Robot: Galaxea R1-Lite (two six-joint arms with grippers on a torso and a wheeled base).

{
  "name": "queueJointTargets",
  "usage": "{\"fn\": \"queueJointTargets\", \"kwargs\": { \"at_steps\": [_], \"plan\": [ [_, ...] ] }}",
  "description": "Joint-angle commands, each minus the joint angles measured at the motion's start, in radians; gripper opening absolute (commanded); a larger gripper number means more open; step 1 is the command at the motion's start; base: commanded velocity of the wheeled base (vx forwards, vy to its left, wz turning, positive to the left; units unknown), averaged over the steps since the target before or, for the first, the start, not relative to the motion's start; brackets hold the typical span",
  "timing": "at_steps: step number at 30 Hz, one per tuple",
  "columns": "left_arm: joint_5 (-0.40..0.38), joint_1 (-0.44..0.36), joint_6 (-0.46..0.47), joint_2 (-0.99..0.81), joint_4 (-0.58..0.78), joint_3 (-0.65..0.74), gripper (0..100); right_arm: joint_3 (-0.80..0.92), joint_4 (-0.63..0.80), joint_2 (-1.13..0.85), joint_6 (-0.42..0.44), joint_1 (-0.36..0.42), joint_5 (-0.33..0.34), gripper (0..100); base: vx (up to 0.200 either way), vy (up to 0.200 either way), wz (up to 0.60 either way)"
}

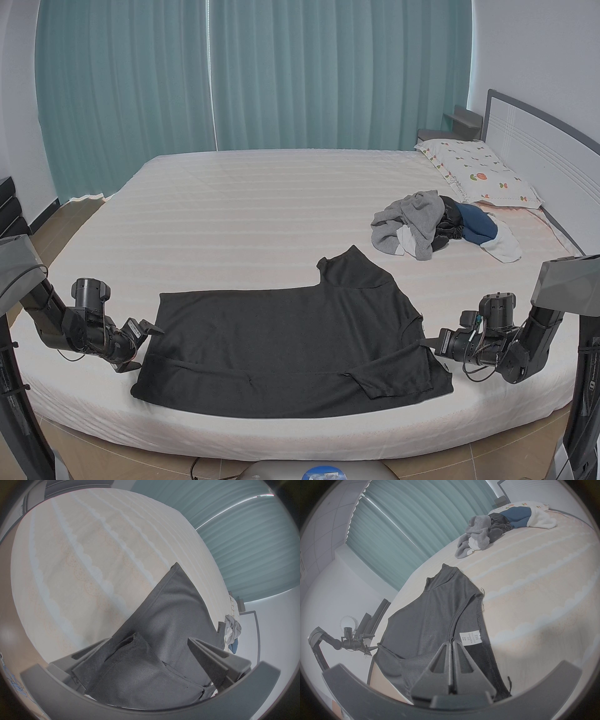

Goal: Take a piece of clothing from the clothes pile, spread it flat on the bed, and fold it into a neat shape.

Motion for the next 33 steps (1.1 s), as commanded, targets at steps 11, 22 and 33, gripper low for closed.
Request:
{"fn": "queueJointTargets", "kwargs": {
  "at_steps": [11,22,33],
  "plan": [
    [0.001,-0.011,-0.012,0.001,-0.004,-0.014,100,0.007,-0.002,0.000,0.004,0.002,-0.001,0,0.000,0.000,0.00],
    [0.024,-0.019,-0.009,0.030,-0.133,-0.030,100,0.010,-0.008,0.003,0.004,0.013,-0.005,0,0.000,0.000,0.00],
    [0.007,-0.023,0.082,0.066,-0.286,0.062,100,0.008,-0.008,0.004,0.004,0.013,-0.005,0,0.000,0.000,0.00]
  ]
}}
